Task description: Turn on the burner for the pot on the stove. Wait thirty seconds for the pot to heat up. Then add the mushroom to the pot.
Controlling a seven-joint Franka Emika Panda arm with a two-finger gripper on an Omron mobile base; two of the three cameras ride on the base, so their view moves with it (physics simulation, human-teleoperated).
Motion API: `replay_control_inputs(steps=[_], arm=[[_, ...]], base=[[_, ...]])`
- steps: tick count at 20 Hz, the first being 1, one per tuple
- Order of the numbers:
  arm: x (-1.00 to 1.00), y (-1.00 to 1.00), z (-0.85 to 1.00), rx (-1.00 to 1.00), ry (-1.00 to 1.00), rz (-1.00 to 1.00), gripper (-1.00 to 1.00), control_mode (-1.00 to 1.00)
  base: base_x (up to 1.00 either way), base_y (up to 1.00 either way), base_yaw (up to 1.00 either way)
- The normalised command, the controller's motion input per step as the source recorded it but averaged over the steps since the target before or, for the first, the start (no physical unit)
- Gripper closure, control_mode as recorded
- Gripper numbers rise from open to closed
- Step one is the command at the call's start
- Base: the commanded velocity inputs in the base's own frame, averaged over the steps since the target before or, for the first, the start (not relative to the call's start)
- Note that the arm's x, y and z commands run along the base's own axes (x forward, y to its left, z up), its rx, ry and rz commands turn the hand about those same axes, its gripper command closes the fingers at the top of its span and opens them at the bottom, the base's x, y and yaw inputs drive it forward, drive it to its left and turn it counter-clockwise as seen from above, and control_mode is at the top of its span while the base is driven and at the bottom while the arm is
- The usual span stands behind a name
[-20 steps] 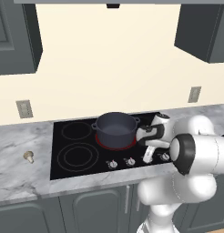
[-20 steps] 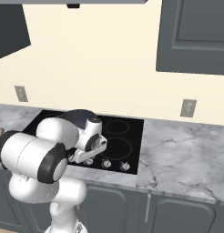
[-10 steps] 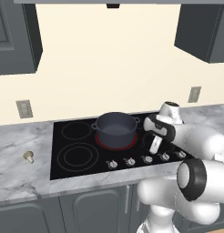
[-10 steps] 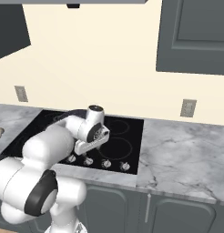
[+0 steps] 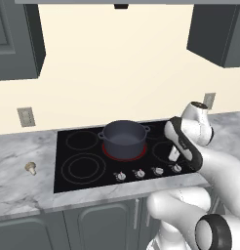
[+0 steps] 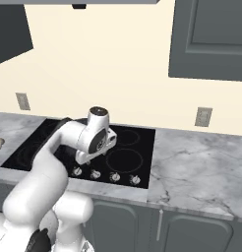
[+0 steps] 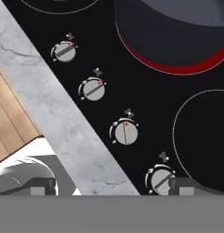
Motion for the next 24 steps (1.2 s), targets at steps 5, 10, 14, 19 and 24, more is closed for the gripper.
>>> replay_control_inputs(steps=[5,10,14,19,24], arm=[[-0.15,-0.11,0.06,0.01,-0.12,0.00,-1.00,-1.00],[-0.02,-0.01,0.00,0.00,-0.03,0.00,-1.00,-1.00],[0.00,0.00,0.00,0.00,0.00,0.00,-1.00,-1.00],[0.00,0.00,0.00,0.00,0.00,0.00,-1.00,-1.00],[0.00,0.00,0.00,0.00,0.00,0.00,-1.00,-1.00]], base=[[0.00,0.00,0.00],[0.00,0.00,0.00],[0.00,0.00,0.00],[0.00,0.00,0.00],[0.00,0.00,0.00]])
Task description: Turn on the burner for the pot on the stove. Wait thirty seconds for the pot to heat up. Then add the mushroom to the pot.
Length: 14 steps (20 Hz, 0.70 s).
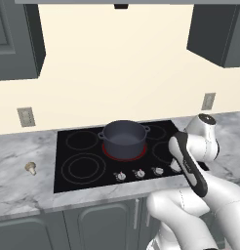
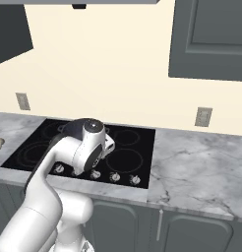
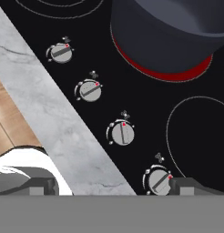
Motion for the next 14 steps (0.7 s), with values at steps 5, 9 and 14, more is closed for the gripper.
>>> replay_control_inputs(steps=[5,9,14], arm=[[0.00,0.00,0.00,0.00,0.00,0.00,-1.00,-1.00],[0.00,0.00,0.00,0.00,0.00,0.00,-1.00,-1.00],[0.00,0.00,0.00,0.00,0.00,0.00,-1.00,-1.00]], base=[[0.00,0.00,0.00],[0.00,0.00,0.00],[0.00,0.00,0.00]])
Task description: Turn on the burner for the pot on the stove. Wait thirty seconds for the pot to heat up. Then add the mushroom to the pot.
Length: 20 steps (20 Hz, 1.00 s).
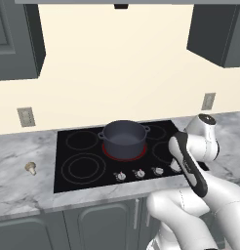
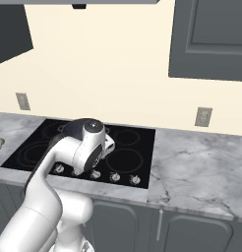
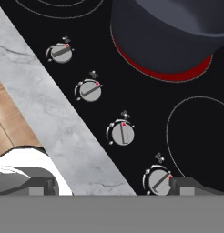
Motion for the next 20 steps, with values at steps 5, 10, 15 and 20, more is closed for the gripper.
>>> replay_control_inputs(steps=[5,10,15,20], arm=[[0.00,0.00,0.00,0.00,0.00,0.00,-1.00,-1.00],[0.00,0.00,0.00,0.00,0.00,0.00,-1.00,-1.00],[0.00,0.00,0.00,0.00,0.00,0.00,-1.00,-1.00],[0.00,0.00,0.00,0.00,0.00,0.00,-1.00,-1.00]], base=[[0.00,0.00,0.00],[0.00,0.00,0.00],[0.00,0.00,0.00],[0.00,0.00,0.00]])
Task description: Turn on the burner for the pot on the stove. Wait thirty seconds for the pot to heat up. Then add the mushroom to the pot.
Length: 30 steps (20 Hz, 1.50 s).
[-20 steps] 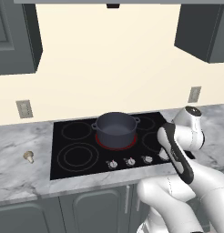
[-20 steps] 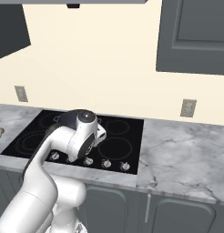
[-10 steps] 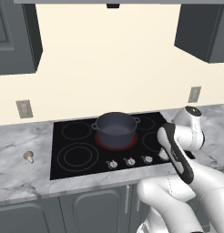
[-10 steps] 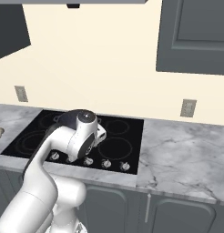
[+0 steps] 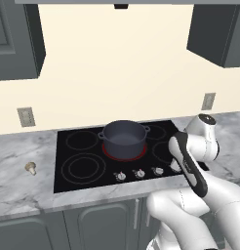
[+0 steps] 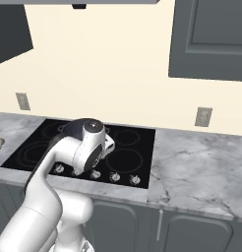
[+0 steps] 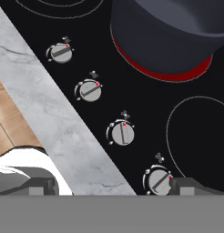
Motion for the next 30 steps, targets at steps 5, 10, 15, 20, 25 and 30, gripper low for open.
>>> replay_control_inputs(steps=[5,10,15,20,25,30], arm=[[0.00,0.00,0.00,0.00,0.00,0.00,-1.00,-1.00],[0.00,0.00,0.00,0.00,0.00,0.00,-1.00,-1.00],[0.00,0.00,0.00,0.00,0.00,0.00,-1.00,-1.00],[0.00,0.00,0.00,0.00,0.00,0.00,-1.00,-1.00],[0.00,0.00,0.00,0.00,0.00,0.00,-1.00,-1.00],[0.00,0.00,0.00,0.00,0.00,0.00,-1.00,-1.00]], base=[[0.00,0.00,0.00],[0.00,0.00,0.00],[0.00,0.00,0.00],[0.00,0.00,0.00],[0.00,0.00,0.00],[0.00,0.00,0.00]])
